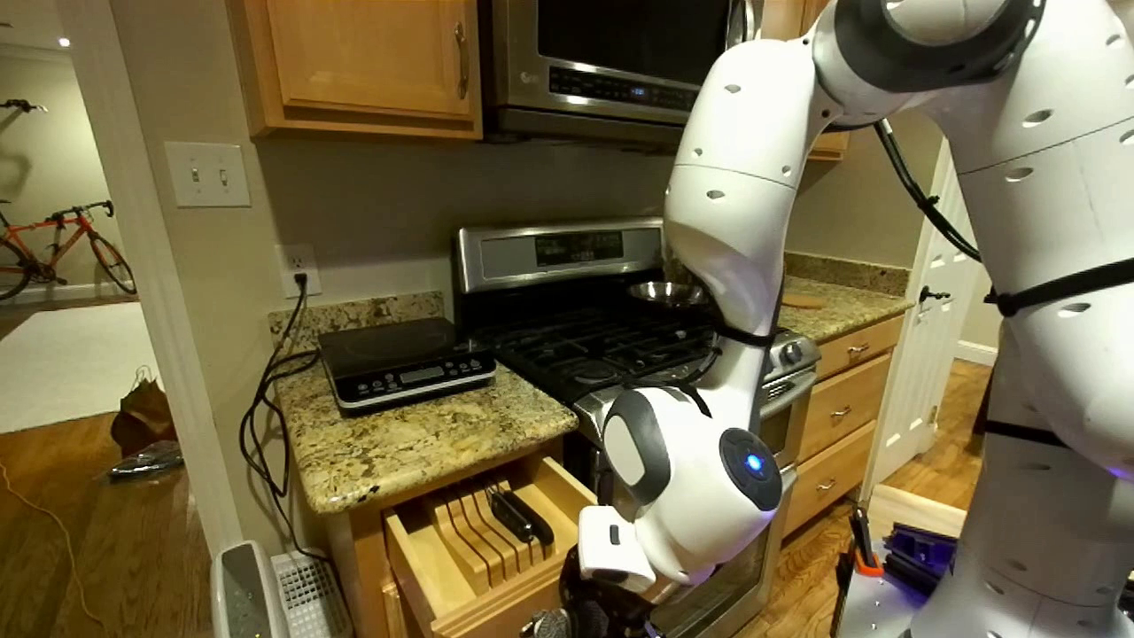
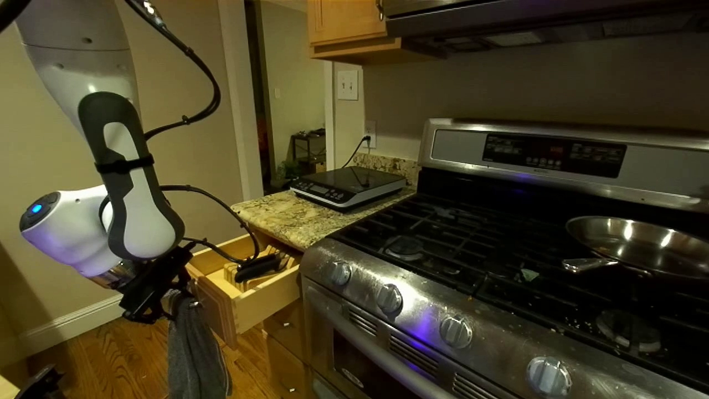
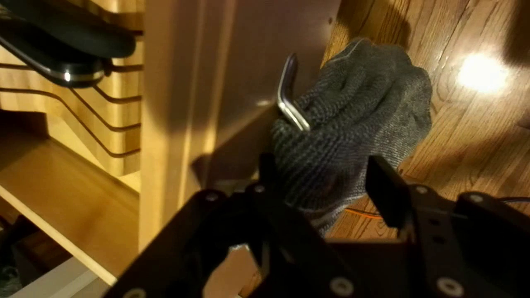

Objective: Open the top drawer of the kitchen cabinet on the left of the stove

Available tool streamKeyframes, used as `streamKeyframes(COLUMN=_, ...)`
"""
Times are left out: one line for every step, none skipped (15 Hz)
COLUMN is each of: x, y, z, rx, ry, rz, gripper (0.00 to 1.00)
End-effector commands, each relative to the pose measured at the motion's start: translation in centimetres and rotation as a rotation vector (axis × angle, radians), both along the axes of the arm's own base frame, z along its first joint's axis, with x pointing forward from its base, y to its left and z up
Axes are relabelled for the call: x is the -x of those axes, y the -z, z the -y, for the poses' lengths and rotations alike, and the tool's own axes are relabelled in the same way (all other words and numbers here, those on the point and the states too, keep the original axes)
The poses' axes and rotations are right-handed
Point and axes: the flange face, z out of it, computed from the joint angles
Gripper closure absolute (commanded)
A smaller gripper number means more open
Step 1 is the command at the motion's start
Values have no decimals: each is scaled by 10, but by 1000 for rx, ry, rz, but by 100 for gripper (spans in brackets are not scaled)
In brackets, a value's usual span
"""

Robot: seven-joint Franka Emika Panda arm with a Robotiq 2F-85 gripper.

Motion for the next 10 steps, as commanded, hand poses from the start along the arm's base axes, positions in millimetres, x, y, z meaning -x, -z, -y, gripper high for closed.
streamKeyframes(x=3, y=-30, z=-19, rx=31, ry=-116, rz=48, gripper=11)
streamKeyframes(x=4, y=-33, z=-21, rx=42, ry=-135, rz=49, gripper=3)
streamKeyframes(x=4, y=-39, z=-24, rx=47, ry=-158, rz=54, gripper=1)
streamKeyframes(x=4, y=-46, z=-31, rx=49, ry=-185, rz=64, gripper=0)
streamKeyframes(x=3, y=-54, z=-37, rx=54, ry=-210, rz=79, gripper=0)
streamKeyframes(x=2, y=-63, z=-43, rx=53, ry=-236, rz=94, gripper=0)
streamKeyframes(x=1, y=-71, z=-47, rx=55, ry=-256, rz=104, gripper=0)
streamKeyframes(x=0, y=-80, z=-50, rx=49, ry=-274, rz=100, gripper=0)
streamKeyframes(x=-1, y=-89, z=-51, rx=31, ry=-293, rz=84, gripper=0)
streamKeyframes(x=-2, y=-97, z=-52, rx=14, ry=-308, rz=63, gripper=0)
